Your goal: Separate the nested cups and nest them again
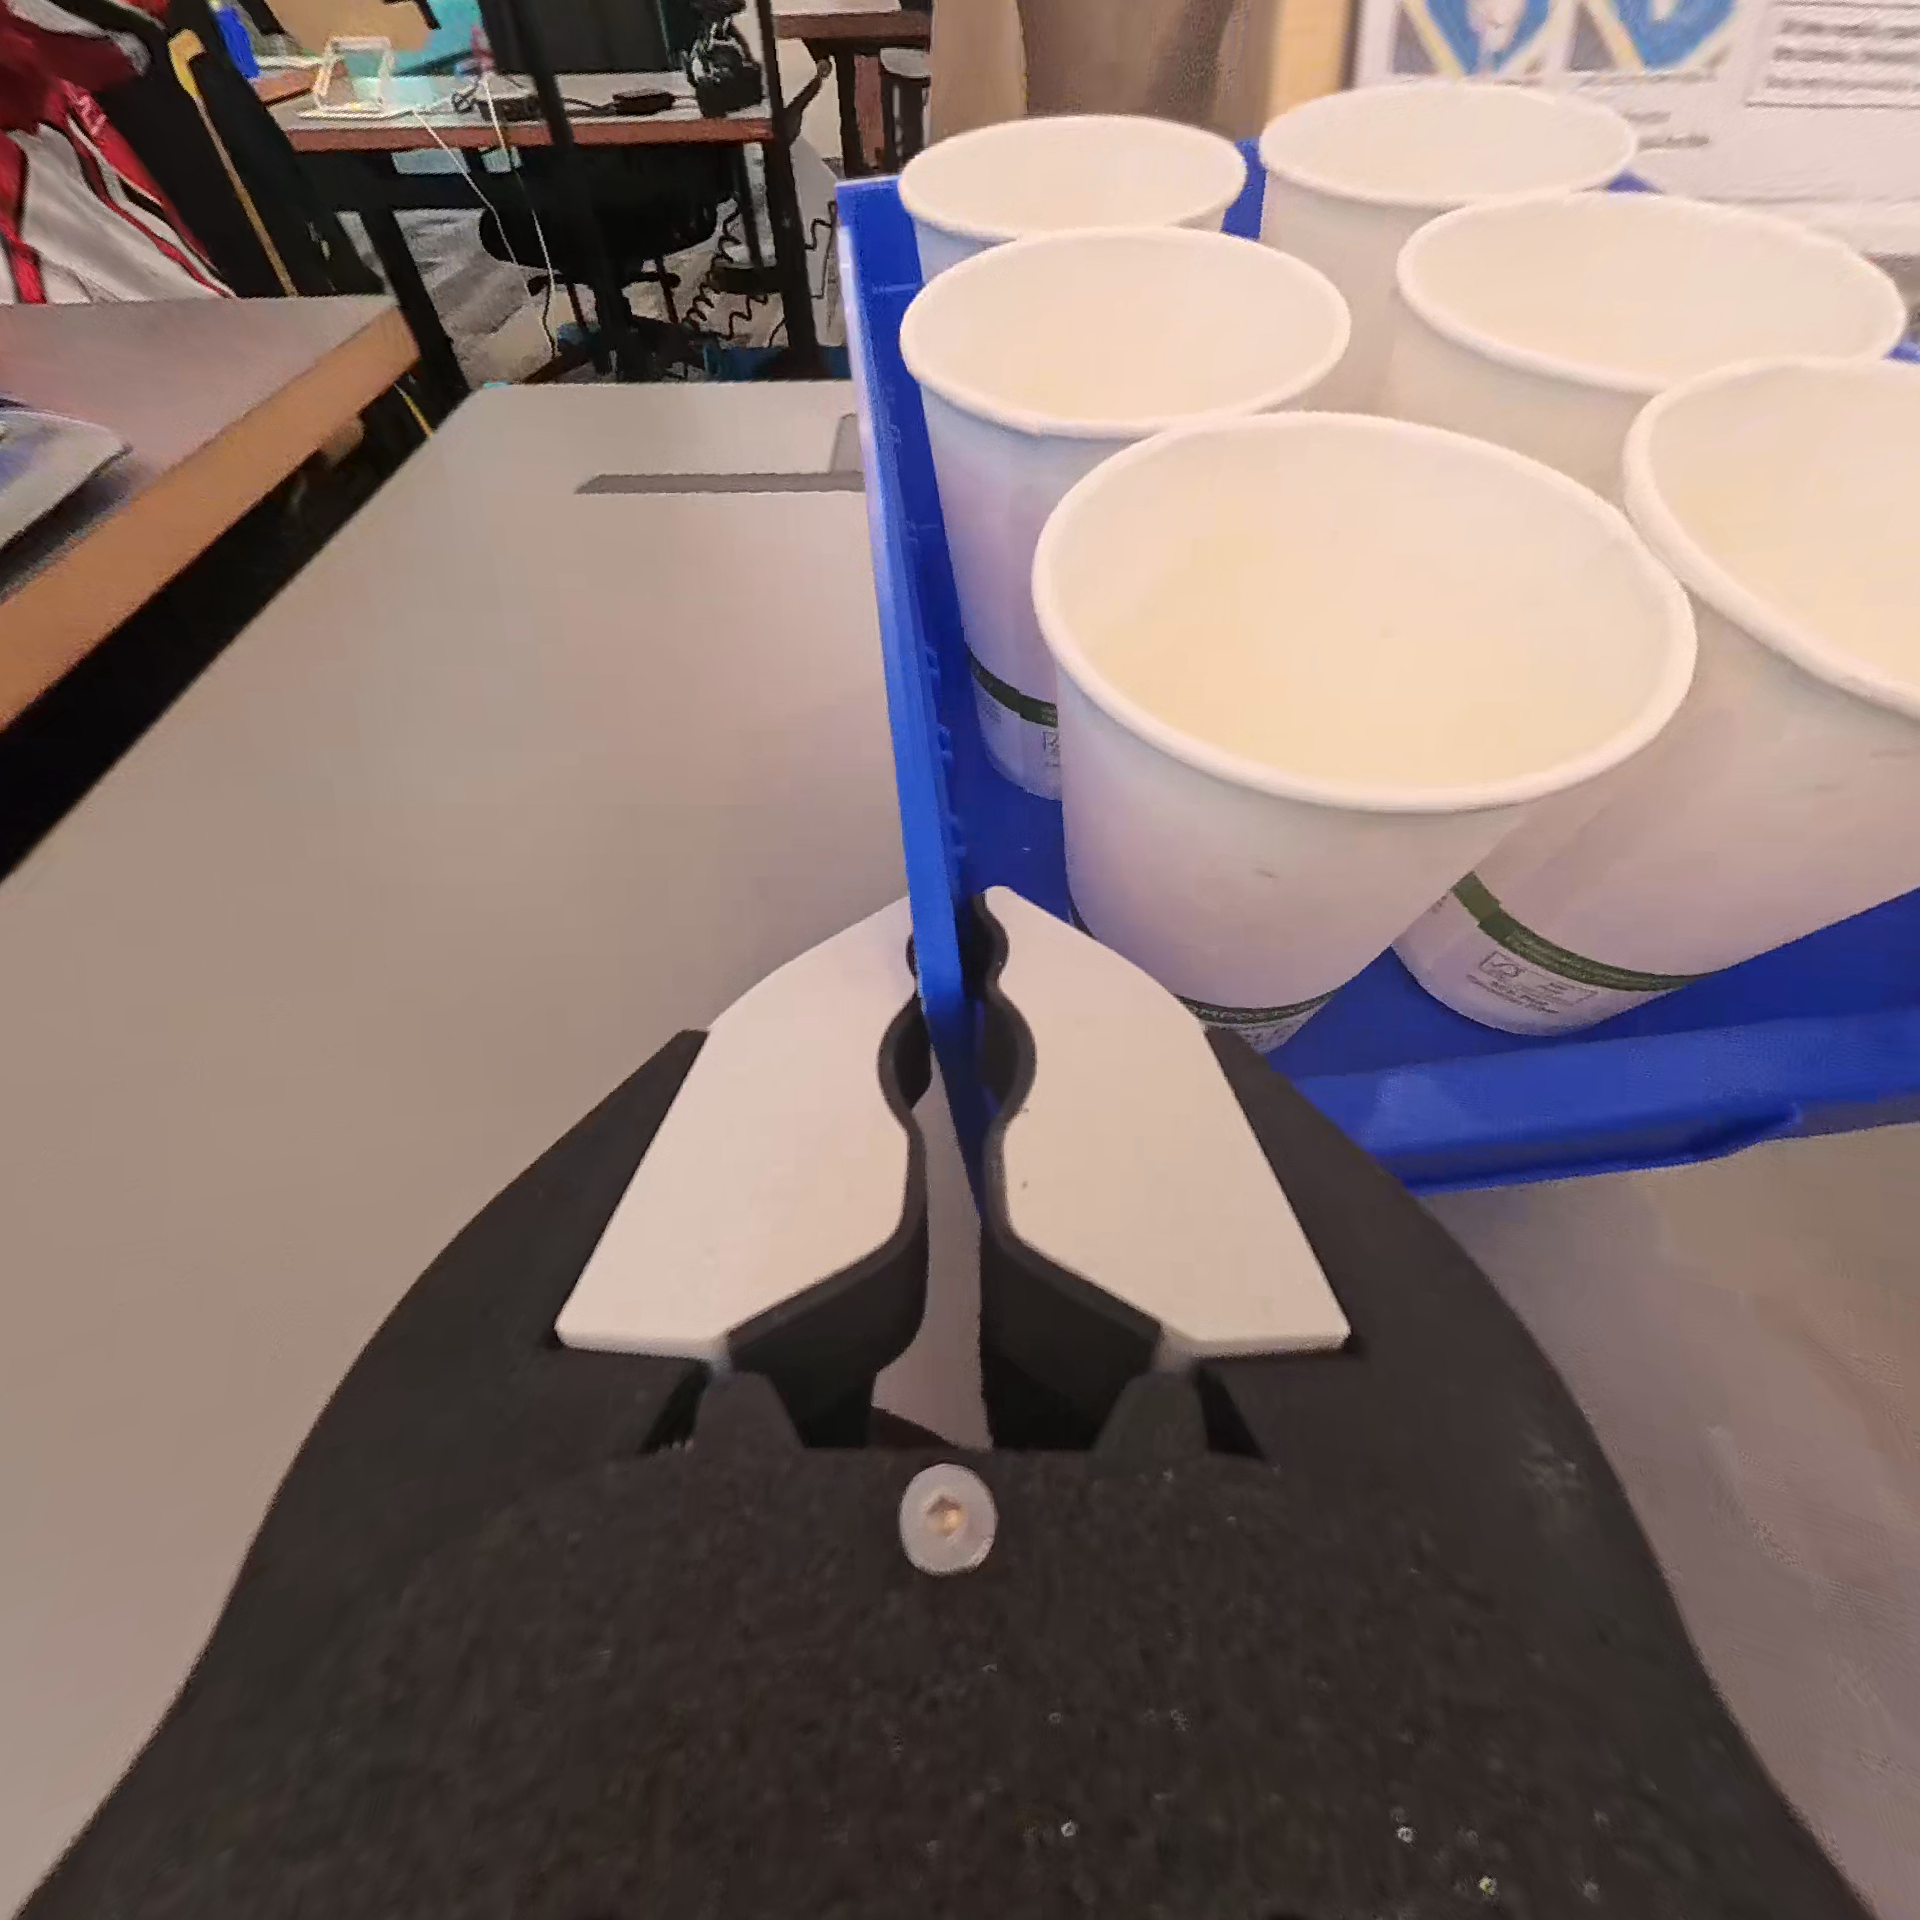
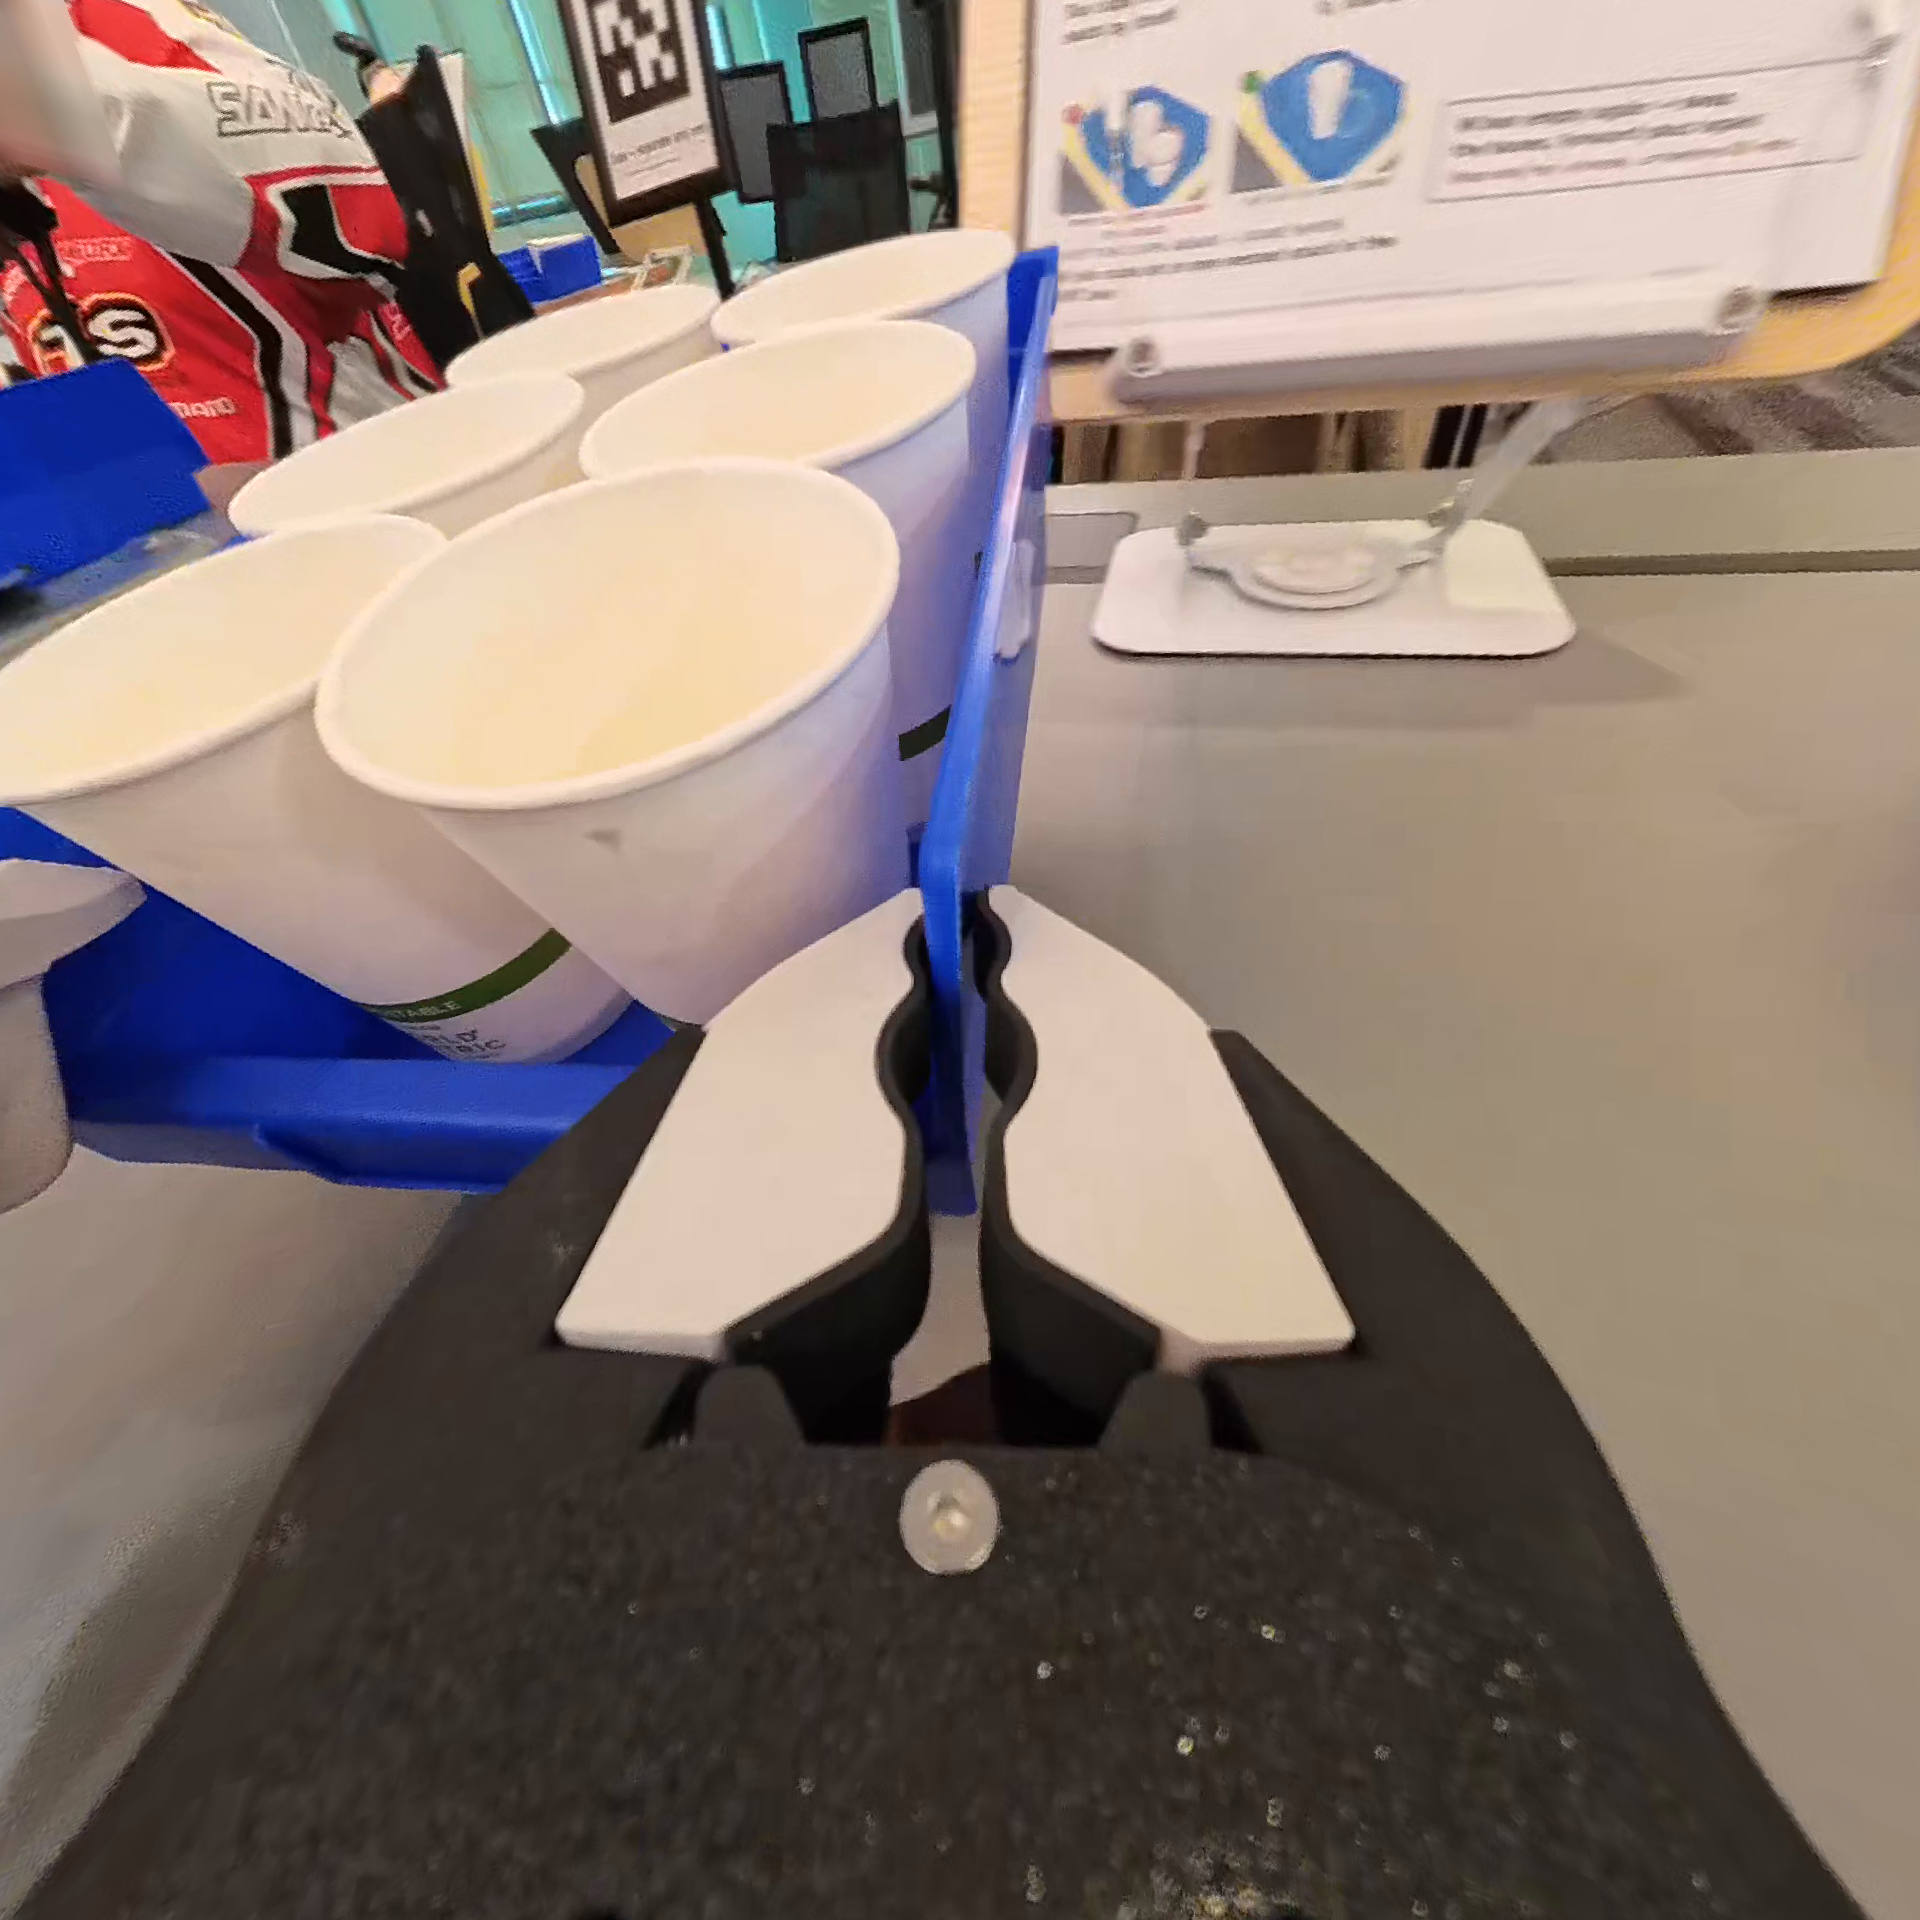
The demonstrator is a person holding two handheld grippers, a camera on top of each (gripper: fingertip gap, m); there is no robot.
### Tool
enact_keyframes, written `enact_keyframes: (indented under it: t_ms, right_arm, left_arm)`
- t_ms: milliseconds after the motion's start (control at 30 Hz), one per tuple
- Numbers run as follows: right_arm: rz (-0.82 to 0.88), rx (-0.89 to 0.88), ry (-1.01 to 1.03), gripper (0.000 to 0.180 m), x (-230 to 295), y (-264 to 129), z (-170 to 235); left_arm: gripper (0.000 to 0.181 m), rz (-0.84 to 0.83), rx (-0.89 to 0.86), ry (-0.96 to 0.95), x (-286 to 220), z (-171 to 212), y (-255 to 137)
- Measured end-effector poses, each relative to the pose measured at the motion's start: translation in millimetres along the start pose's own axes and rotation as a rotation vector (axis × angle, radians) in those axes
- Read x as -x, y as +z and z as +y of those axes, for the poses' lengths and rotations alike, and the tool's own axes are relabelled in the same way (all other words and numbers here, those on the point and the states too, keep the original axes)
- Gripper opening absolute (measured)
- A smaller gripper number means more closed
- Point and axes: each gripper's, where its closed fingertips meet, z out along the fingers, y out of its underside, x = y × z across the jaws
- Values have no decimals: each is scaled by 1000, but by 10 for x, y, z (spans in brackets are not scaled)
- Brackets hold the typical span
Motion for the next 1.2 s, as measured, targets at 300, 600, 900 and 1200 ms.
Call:
enact_keyframes:
  t_ms: [300, 600, 900, 1200]
  right_arm:
    - [17, 70, -15, 5, 697, 442, 190]
    - [3, 153, 4, 7, 774, 585, 433]
    - [-190, 102, -5, 41, 614, 171, 283]
    - [-331, -106, -239, 26, -598, -893, -175]
  left_arm:
    - [3, 18, 63, 38, 839, 20, 292]
    - [3, 67, 50, -67, 961, 228, 493]
    - [57, -22, 64, -185, 1063, 47, 275]
    - [66, 76, -126, -89, -211, -504, -541]
